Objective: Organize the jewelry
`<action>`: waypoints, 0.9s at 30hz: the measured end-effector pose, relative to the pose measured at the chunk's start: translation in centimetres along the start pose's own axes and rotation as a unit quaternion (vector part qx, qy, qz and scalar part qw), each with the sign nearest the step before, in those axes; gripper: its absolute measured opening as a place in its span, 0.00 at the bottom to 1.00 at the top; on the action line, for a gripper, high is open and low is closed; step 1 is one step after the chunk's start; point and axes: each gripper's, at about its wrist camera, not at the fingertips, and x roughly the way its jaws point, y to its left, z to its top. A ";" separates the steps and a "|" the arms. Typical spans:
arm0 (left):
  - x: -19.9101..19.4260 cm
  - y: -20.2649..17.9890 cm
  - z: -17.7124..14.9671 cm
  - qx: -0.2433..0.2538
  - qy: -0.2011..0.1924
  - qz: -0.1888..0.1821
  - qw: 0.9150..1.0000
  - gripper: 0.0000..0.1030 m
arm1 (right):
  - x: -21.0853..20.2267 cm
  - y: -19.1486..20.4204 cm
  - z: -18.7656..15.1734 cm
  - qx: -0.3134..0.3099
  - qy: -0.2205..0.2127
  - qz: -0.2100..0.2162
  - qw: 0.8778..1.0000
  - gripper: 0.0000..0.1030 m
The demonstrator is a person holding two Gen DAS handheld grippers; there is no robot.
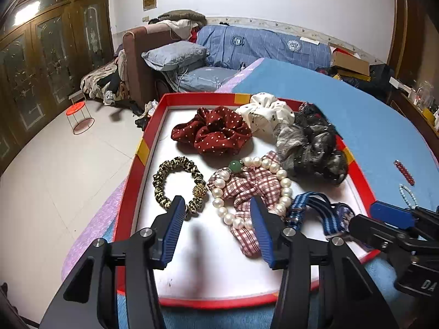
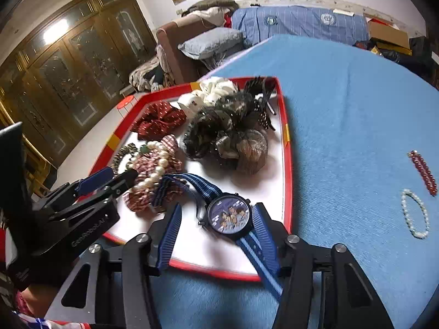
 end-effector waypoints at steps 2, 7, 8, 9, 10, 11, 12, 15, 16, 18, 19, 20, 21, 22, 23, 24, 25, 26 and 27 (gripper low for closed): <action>-1.1 -0.4 -0.3 0.002 -0.009 -0.003 1.000 0.52 | -1.2 0.2 -0.3 -0.001 -0.013 -0.002 1.000 0.61; -4.3 -2.3 -0.9 0.018 -0.039 -0.009 0.999 0.56 | -5.0 0.7 -1.9 0.000 -0.054 -0.011 0.998 0.66; -5.0 -3.0 -1.0 0.020 -0.046 -0.010 0.999 0.58 | -5.7 0.8 -2.3 0.000 -0.061 -0.013 0.998 0.67; -6.1 -3.1 -1.4 0.022 -0.056 -0.012 0.998 0.64 | -6.4 0.9 -2.7 0.000 -0.066 -0.015 0.998 0.68; -6.6 -3.5 -1.6 0.024 -0.064 -0.013 0.998 0.68 | -6.8 0.9 -3.2 0.001 -0.070 -0.016 0.997 0.69; -7.3 -4.4 -1.7 0.027 -0.072 -0.013 0.997 0.68 | -7.4 0.9 -3.6 0.002 -0.075 -0.017 0.997 0.69; -8.2 -4.7 -2.2 0.033 -0.084 -0.012 0.996 0.68 | -8.0 0.9 -4.2 0.006 -0.081 -0.019 0.997 0.69; -9.9 -6.5 -2.8 0.048 -0.101 -0.012 0.994 0.73 | -9.8 0.9 -6.0 0.018 -0.098 -0.028 0.995 0.72; -10.6 -6.7 -3.3 0.049 -0.106 -0.016 0.993 0.79 | -10.3 0.9 -6.6 0.023 -0.102 -0.029 0.994 0.73; -11.8 -6.9 -4.2 0.047 -0.118 -0.021 0.992 0.88 | -11.3 1.0 -7.8 0.031 -0.111 -0.036 0.993 0.74; -12.4 -6.9 -4.6 0.045 -0.128 -0.024 0.991 0.91 | -11.7 1.1 -8.3 0.034 -0.117 -0.047 0.991 0.75; -13.0 -6.8 -5.0 0.044 -0.137 -0.022 0.989 0.92 | -12.3 1.3 -8.9 0.036 -0.126 -0.065 0.989 0.77; -13.6 -6.6 -5.4 0.043 -0.144 -0.016 0.988 0.95 | -12.9 1.6 -9.5 0.038 -0.137 -0.083 0.986 0.78; -14.2 -6.4 -5.8 0.042 -0.150 -0.010 0.988 1.00 | -13.4 1.8 -10.0 0.042 -0.146 -0.098 0.984 0.82; -14.8 -6.0 -6.2 0.041 -0.155 -0.006 0.987 1.00 | -14.0 2.1 -10.7 0.048 -0.159 -0.115 0.979 0.83; -15.0 -5.9 -6.4 0.039 -0.158 0.000 0.987 1.00 | -14.4 2.4 -11.2 0.048 -0.168 -0.124 0.977 0.83; -15.3 -5.7 -6.7 0.039 -0.156 0.013 0.987 1.00 | -14.9 2.8 -11.7 0.044 -0.178 -0.133 0.974 0.85; -15.5 -5.6 -6.7 0.040 -0.153 0.020 0.987 1.00 | -15.4 3.4 -12.1 0.035 -0.191 -0.146 0.970 0.87; -15.7 -5.3 -6.7 0.042 -0.151 0.017 0.988 1.00 | -15.8 3.8 -12.3 0.028 -0.202 -0.155 0.967 0.88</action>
